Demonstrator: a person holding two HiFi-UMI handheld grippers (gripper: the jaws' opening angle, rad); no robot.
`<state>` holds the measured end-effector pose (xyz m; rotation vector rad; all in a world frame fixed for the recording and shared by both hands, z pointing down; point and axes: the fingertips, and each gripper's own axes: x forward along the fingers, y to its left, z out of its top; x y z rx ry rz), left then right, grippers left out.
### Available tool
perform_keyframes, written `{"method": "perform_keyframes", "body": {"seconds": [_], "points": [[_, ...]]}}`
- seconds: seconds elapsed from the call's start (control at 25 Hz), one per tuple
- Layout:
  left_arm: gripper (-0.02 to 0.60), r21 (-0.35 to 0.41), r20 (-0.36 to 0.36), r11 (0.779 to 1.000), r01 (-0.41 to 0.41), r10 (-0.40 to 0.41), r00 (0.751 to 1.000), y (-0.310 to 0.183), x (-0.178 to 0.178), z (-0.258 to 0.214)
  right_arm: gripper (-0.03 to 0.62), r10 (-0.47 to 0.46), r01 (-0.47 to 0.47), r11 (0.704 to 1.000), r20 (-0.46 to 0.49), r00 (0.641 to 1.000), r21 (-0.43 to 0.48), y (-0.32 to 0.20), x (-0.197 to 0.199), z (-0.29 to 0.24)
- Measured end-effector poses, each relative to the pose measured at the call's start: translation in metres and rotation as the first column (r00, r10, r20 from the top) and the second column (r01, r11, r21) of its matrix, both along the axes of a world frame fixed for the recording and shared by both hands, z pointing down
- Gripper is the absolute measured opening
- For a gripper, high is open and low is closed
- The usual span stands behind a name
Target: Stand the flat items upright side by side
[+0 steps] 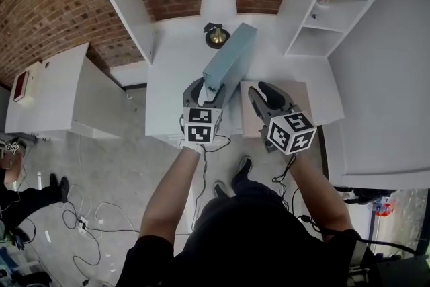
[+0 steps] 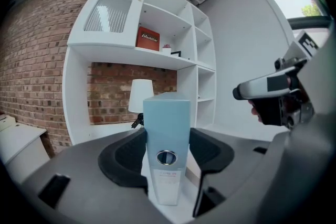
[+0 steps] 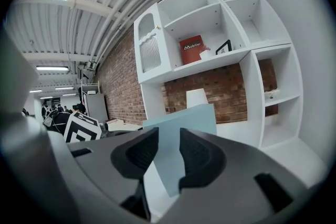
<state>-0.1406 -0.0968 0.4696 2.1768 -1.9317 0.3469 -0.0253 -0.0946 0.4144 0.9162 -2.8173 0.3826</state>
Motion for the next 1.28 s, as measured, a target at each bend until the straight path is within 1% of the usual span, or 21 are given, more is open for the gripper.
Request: {"method": "perform_keyframes", "body": {"seconds": [0.16, 0.28, 0.52, 0.84, 1.16, 1.28], "points": [[0.256, -0.01, -0.011, 1.0, -0.023, 0.023, 1.0, -0.023, 0.006, 0.0, 0.124, 0.013, -0.013, 1.0, 0.014, 1.0, -0.012, -0.019, 0.004, 0.002], [0.256, -0.015, 0.0, 0.998, -0.053, 0.053, 0.999, -0.04, 0.012, 0.0, 0.123, 0.018, -0.018, 1.0, 0.021, 1.0, -0.021, -0.035, 0.007, 0.006], [0.256, -0.03, 0.012, 0.997, -0.078, 0.078, 0.997, -0.084, 0.022, 0.0, 0.12, 0.025, -0.023, 0.997, 0.03, 0.999, -0.074, -0.07, 0.023, 0.028], [0.256, -0.049, 0.034, 0.993, -0.108, 0.109, 0.993, -0.143, 0.048, 0.003, 0.117, 0.02, -0.017, 0.997, 0.037, 0.999, -0.075, -0.119, 0.037, 0.038], [0.256, -0.065, 0.03, 0.992, -0.104, 0.106, 0.994, -0.183, 0.067, 0.006, 0.115, 0.037, -0.034, 0.996, 0.035, 0.999, -0.086, -0.156, 0.059, 0.053], [0.256, -0.079, 0.018, 0.992, -0.102, 0.103, 0.994, -0.194, 0.076, 0.006, 0.115, 0.034, -0.033, 0.997, 0.013, 0.999, -0.074, -0.161, 0.063, 0.055]]}}
